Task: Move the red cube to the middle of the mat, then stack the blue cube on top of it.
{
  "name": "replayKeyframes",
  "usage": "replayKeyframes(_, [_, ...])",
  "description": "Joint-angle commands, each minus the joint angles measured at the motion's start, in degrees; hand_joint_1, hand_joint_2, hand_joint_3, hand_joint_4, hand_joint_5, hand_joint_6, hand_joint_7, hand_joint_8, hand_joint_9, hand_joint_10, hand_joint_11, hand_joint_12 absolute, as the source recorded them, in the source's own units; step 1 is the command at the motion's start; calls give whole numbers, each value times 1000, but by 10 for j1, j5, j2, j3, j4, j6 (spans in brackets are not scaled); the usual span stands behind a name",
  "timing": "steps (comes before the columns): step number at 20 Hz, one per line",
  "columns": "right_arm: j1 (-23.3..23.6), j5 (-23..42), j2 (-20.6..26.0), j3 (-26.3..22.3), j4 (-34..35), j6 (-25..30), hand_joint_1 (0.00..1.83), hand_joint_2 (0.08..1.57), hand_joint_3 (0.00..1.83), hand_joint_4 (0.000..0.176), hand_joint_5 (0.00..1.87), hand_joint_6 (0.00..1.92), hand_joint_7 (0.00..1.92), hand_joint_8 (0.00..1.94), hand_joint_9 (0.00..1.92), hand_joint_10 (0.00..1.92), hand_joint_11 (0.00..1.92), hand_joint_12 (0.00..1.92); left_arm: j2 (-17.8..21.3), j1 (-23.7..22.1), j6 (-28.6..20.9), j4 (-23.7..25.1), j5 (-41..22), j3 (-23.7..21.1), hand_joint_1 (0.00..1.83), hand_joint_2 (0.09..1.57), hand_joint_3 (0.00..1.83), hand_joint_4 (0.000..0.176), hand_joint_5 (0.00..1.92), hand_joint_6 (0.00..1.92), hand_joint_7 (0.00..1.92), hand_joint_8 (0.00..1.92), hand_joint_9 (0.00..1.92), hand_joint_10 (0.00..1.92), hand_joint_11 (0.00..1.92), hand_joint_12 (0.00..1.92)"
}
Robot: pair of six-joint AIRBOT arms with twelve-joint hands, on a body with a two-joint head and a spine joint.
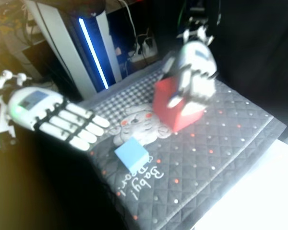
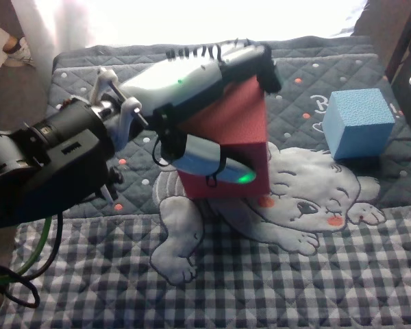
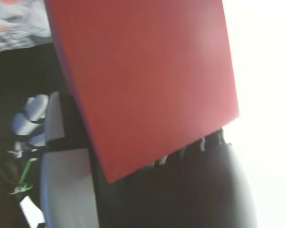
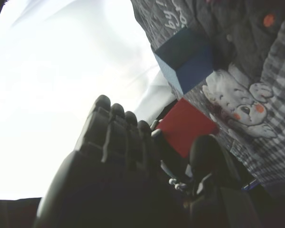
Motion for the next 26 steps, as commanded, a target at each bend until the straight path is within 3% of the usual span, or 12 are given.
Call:
replayKeyframes(1, [3, 74, 2, 3, 1, 0, 334, 1537, 21, 18, 0, 0, 0, 0, 0, 0, 0, 0, -1, -5, -7, -5, -64, 4, 898, 1074, 0, 7, 164, 549, 119, 286, 0, 540, 0, 1016])
replayKeyframes(2, [3, 74, 2, 3, 1, 1, 352, 1501, 3, 24, 0, 0, 0, 0, 0, 0, 23, 16, -2, -4, -13, -4, -63, 5, 816, 1005, 0, 63, 60, 171, 23, 56, 0, 107, 0, 267])
replayKeyframes(4, [3, 74, 2, 5, 1, 11, 476, 1396, 0, 2, 0, 0, 0, 0, 0, 0, 0, 110, -1, 1, -28, 3, -73, 4, 708, 939, 0, 147, 1, 6, 0, 1, 0, 3, 0, 10])
replayKeyframes(5, [3, 74, 2, 9, 1, 24, 540, 1354, 0, 4, 0, 0, 0, 0, 0, 0, 0, 112, 2, 5, -35, 3, -82, 3, 687, 924, 0, 168, 0, 0, 0, 0, 0, 0, 0, 1])
replayKeyframes(8, [11, 73, 2, 22, 0, 55, 714, 1174, 0, 0, 0, 0, 0, 0, 0, 0, 0, 2, 25, 23, -52, -1, -147, -13, 715, 932, 0, 176, 0, 0, 0, 0, 0, 0, 0, 0])
replayKeyframes(13, [81, 17, -33, 77, -9, 112, 841, 1165, 0, 0, 0, 0, 0, 0, 9, 4, 28, 15, 84, 66, -29, -53, -271, -53, 685, 906, 0, 176, 0, 0, 0, 0, 0, 0, 0, 0])
replayKeyframes(17, [196, -128, -112, 149, -30, 112, 845, 1095, 3, 0, 0, 0, 0, 0, 50, 21, 0, 669, 141, 146, -5, -116, -390, -102, 760, 874, 0, 164, 0, 0, 0, 0, 0, 0, 0, 0])
replayKeyframes(18, [208, -149, -126, 161, -30, 112, 846, 1100, 5, 0, 0, 0, 0, 0, 65, 28, 0, 690, 146, 157, -5, -125, -408, -107, 802, 899, 0, 170, 0, 0, 0, 0, 0, 0, 0, 0])
replayKeyframes(20, [231, -200, -160, 193, -28, 112, 800, 1100, 1, 0, 0, 0, 0, 0, 82, 31, 0, 527, 155, 182, -4, -145, -450, -118, 839, 937, 4, 147, 0, 0, 0, 0, 0, 0, 0, 0])
replayKeyframes(21, [235, -218, -171, 206, -24, 112, 763, 1078, 0, 0, 0, 0, 0, 0, 93, 40, 0, 895, 158, 190, -4, -150, -468, -123, 853, 932, 0, 118, 0, 0, 0, 0, 0, 0, 0, 0])
replayKeyframes(23, [239, -259, -193, 234, -5, 112, 803, 1052, 1, 0, 0, 0, 23, 0, 19, 423, 0, 1712, 163, 198, -1, -153, -487, -129, 869, 921, 0, 108, 0, 0, 0, 0, 0, 0, 0, 0])
replayKeyframes(26, [241, -278, -208, 253, 10, 111, 928, 1099, 8, 0, 91, 46, 174, 64, 0, 749, 0, 1799, 164, 202, 0, -157, -496, -131, 854, 936, 3, 112, 0, 0, 0, 0, 0, 0, 0, 0])
